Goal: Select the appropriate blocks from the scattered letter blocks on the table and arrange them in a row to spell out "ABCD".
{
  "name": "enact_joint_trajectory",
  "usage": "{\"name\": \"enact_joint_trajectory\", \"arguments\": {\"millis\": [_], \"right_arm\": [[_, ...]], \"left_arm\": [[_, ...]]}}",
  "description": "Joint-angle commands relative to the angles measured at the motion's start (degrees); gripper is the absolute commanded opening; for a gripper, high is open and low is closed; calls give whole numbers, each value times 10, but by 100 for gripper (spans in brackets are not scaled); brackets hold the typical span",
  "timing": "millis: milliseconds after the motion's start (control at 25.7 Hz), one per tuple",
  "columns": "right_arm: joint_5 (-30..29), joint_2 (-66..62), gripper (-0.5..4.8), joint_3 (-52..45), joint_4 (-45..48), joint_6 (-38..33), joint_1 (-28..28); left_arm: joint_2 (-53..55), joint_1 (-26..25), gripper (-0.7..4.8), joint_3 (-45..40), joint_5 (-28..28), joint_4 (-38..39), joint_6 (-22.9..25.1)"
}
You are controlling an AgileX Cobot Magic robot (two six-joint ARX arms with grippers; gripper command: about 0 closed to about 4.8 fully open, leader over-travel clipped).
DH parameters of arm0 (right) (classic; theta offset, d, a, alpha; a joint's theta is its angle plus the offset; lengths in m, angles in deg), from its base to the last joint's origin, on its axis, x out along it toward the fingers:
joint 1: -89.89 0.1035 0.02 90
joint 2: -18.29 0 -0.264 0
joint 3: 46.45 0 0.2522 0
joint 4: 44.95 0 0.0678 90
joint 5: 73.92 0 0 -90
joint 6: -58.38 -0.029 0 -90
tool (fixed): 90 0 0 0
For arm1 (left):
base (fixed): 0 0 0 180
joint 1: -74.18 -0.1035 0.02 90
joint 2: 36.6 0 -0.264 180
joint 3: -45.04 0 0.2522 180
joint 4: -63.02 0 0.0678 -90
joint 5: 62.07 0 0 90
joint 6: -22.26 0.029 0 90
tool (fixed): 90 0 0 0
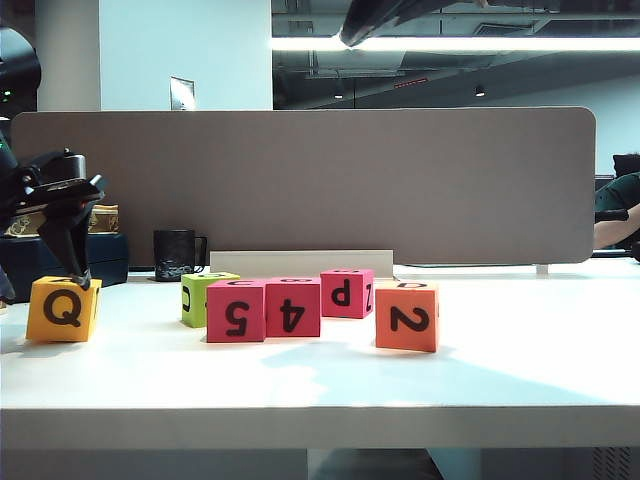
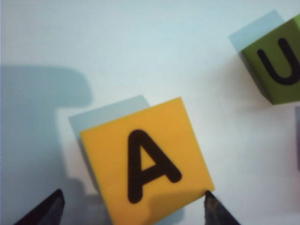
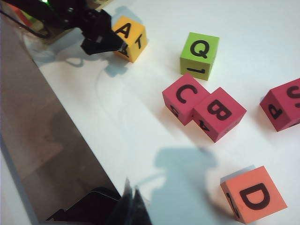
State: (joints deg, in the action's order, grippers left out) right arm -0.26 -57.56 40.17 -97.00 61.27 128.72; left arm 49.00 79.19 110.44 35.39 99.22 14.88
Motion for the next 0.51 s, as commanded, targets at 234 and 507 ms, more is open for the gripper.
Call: {"name": "enact_joint_trajectory", "arguments": {"millis": [234,507], "right_arm": [[-1,1,-2,2,8,1,1],[-1,1,-2,2,8,2,1]], "left_arm": [[-3,1,377,1,41,24,-38],[-1,1,377,1,-7,-6,-54]]}}
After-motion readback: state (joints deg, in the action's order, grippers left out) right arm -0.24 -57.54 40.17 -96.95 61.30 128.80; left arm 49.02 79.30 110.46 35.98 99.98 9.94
